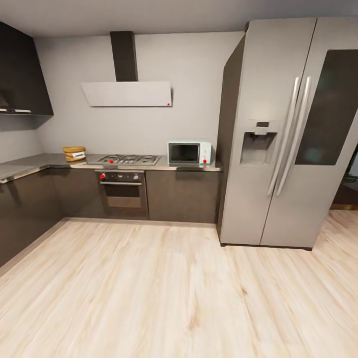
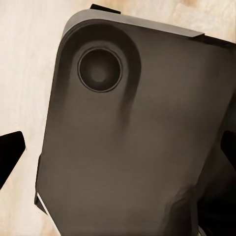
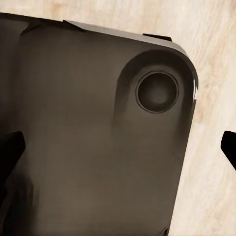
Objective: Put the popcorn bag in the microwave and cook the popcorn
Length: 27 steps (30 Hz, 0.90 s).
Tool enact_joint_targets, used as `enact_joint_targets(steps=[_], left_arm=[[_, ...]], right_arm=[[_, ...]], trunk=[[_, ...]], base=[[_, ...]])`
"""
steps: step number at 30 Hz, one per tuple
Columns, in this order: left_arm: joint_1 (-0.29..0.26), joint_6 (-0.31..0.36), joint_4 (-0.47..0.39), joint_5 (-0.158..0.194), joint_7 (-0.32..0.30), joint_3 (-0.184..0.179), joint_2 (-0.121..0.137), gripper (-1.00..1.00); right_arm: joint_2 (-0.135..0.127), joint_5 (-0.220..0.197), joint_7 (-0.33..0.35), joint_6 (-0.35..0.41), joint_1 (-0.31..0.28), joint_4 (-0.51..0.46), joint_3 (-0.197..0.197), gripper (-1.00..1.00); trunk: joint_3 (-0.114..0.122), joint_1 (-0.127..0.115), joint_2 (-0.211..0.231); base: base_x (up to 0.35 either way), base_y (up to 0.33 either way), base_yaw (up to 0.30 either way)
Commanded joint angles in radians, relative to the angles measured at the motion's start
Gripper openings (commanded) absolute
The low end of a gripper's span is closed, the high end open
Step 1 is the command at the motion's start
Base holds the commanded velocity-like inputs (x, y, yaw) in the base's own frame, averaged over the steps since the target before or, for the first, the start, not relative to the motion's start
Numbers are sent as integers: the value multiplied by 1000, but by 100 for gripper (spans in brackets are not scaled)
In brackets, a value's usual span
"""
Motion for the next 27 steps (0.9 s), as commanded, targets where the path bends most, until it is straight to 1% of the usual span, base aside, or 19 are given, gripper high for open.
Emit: enact_joint_targets(steps=[1, 11, 24, 27], left_arm=[[0, 0, -1, 6, 1, 0, 0, 100], [0, 5, -1, 6, 1, 0, 0, 100], [0, 3, -1, 6, 1, 0, 0, 100], [0, 3, -1, 6, 1, 0, -1, 100]], right_arm=[[0, 7, -1, -6, -1, 1, 2, 100], [0, 6, -1, -11, -1, 1, 2, 100], [0, 6, -1, -11, 0, 1, 1, 100], [0, 6, -1, -10, 0, 1, 1, 100]], trunk=[[-1, 1, 0], [-1, 1, 0], [-1, 1, 0], [-1, 1, 0]], base=[[323, 144, 0], [322, 122, 0], [322, 6, 0], [323, 0, -88]])
